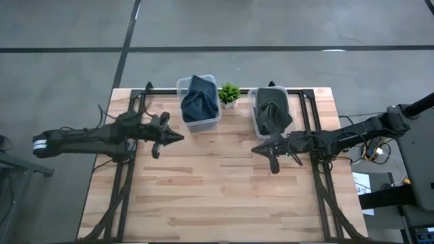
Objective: Pick & Place hat
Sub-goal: Return to Home Position
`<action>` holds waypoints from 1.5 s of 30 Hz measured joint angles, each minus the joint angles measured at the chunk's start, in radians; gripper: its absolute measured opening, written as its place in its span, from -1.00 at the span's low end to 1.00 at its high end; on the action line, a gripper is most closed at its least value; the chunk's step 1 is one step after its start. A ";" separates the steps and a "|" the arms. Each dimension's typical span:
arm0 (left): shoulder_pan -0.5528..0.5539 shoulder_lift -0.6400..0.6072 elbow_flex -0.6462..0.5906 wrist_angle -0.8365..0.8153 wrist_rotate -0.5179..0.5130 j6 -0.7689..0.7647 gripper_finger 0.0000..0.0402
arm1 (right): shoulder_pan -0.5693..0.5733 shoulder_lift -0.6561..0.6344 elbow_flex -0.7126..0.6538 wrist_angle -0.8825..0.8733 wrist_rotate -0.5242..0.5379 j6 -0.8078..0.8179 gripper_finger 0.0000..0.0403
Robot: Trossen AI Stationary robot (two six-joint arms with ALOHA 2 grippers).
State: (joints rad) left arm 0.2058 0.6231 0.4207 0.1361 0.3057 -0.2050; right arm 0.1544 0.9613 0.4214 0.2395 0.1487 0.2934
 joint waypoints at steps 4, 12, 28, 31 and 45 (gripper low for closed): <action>0.000 -0.036 -0.136 0.193 0.015 -0.066 -0.99 | 0.005 -0.025 -0.090 0.110 -0.015 0.011 -0.96; 0.000 -0.134 -0.237 0.256 0.019 -0.030 -0.99 | 0.005 -0.109 -0.261 0.369 -0.054 -0.060 -0.96; 0.001 -0.396 -0.246 0.122 0.019 0.005 -0.99 | 0.010 -0.362 -0.414 0.416 -0.067 -0.198 -0.96; 0.001 -0.437 -0.244 0.088 0.019 0.001 -0.99 | 0.010 -0.381 -0.414 0.398 -0.068 -0.219 -0.96; 0.001 -0.613 -0.244 -0.047 0.044 0.046 -0.99 | 0.042 -0.419 -0.413 0.360 -0.092 -0.263 -0.96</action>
State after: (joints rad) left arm 0.2066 0.0097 0.1765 0.0891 0.3500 -0.1592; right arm 0.1963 0.5419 0.0082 0.5991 0.0563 0.0307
